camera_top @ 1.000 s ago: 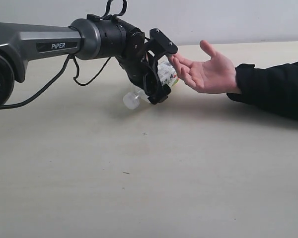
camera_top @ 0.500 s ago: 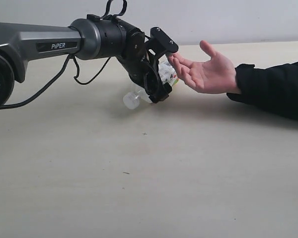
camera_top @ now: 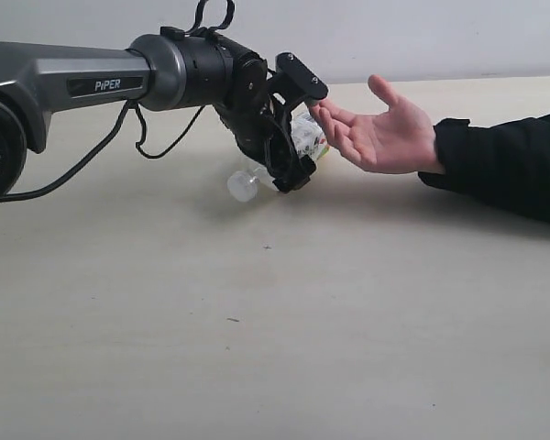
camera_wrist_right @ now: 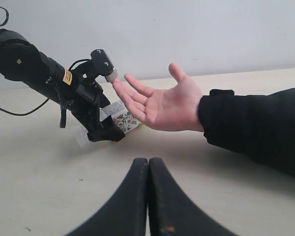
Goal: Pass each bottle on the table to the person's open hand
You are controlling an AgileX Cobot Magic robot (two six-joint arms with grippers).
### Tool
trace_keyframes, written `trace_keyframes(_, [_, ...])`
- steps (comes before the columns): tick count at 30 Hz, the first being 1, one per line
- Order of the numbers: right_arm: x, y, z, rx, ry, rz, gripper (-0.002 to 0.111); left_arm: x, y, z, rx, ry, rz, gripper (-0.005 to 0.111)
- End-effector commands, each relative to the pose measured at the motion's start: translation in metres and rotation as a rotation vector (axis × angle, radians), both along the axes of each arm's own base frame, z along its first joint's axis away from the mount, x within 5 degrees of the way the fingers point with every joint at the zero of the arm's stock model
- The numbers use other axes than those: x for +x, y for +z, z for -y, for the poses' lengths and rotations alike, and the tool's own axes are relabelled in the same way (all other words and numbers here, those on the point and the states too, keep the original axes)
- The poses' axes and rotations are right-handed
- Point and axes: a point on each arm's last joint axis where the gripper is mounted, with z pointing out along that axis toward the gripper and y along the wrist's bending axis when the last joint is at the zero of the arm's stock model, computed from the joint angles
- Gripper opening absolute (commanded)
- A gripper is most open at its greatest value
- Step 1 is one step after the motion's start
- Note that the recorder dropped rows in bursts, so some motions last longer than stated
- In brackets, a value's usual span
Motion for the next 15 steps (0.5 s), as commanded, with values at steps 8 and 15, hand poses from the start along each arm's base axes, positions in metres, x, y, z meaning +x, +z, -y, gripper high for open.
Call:
trace_keyframes(8, [0.0, 0.0002, 0.001, -0.005, -0.01, 0.014, 0.0, 0.0022, 0.0058, 0.0014, -0.027, 0.011, 0.028, 0.098])
trace_keyframes(15, [0.0, 0.0002, 0.001, -0.005, -0.01, 0.014, 0.0, 0.0024, 0.0059, 0.0015, -0.027, 0.008, 0.031, 0.098])
